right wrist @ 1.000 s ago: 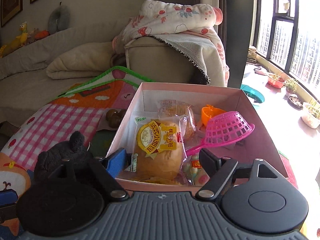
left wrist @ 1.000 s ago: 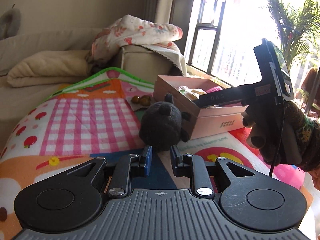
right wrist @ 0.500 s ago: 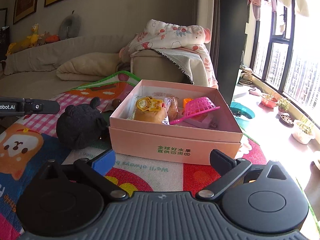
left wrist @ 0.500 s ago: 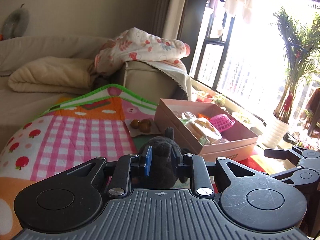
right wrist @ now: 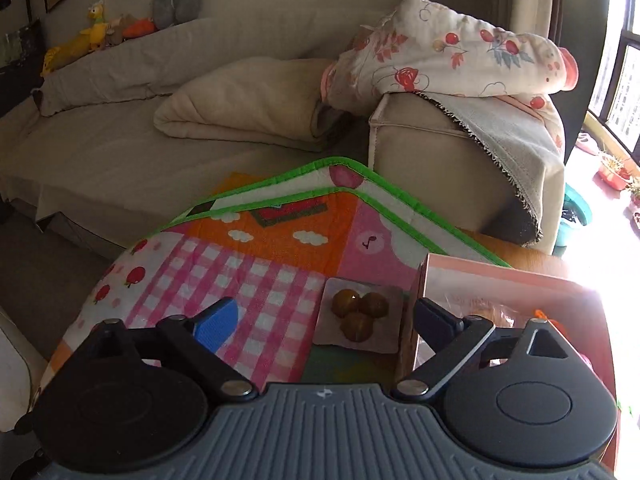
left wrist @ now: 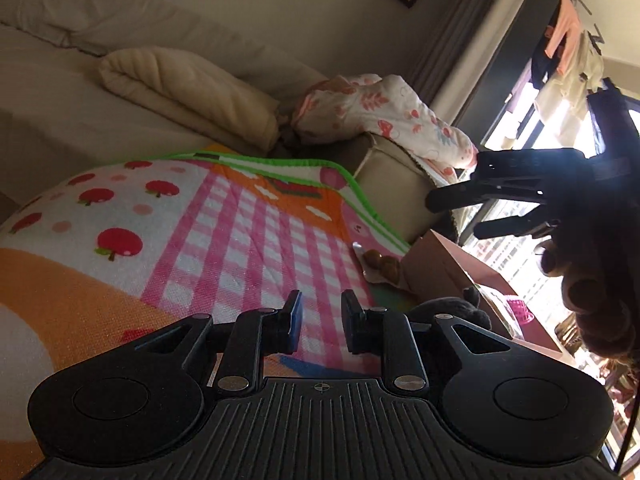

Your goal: Organize objects

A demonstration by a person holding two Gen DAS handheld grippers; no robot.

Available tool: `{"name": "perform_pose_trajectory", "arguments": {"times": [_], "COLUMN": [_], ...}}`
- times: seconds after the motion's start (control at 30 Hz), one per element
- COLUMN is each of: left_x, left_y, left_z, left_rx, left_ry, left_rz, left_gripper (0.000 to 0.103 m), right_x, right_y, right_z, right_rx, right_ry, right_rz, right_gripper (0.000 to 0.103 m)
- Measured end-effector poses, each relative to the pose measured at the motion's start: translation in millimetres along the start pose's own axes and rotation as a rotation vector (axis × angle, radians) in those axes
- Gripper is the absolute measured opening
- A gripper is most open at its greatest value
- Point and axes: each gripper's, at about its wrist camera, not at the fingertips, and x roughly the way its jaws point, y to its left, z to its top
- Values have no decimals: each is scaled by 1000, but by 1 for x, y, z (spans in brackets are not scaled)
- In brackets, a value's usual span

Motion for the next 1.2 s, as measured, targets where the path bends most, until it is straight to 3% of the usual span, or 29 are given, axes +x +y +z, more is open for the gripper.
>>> {"name": "perform_pose_trajectory", "arguments": {"times": [0.07,0.13,0.23,0.33,0.37,0.6,0.9,1.07,1.13,1.2], "left_x": [-4,-5,-5,-3,-3,-2,1,-7,-14,-21], "left_y": [-1,-3,-3,1,2,4,-4,-10,-14,-22], "left_z": [-1,-2,-2,-1,-1,0,0,-3,-6,-9], "left_rx": [9,25,16,-16,-23,-35,18,20,20,45], "left_ry": [-19,-16,-19,-8,-5,-3,7,39,56,75], "left_rz": [-22,-40,-49,-48,-46,-29,11,7,-11,-27], "left_gripper": [23,23,23,23,23,23,23,23,23,23], "right_x": [45,82,124,136,139,101,12,-31,-46,-61], "right_y": [4,5,2,4,4,22,44,47,43,33], "right_z": [22,36,41,39,36,5,-91,-141,-155,-167], "right_rx": [34,55,28,11,-2,-54,-126,-213,-255,-283], "right_ry": [101,169,190,216,243,297,302,240,189,131], "right_rz": [-29,-91,-232,-277,-252,-172,20,26,-13,-78], "right_gripper": [57,43,41,36,32,30,31,30,31,38]}}
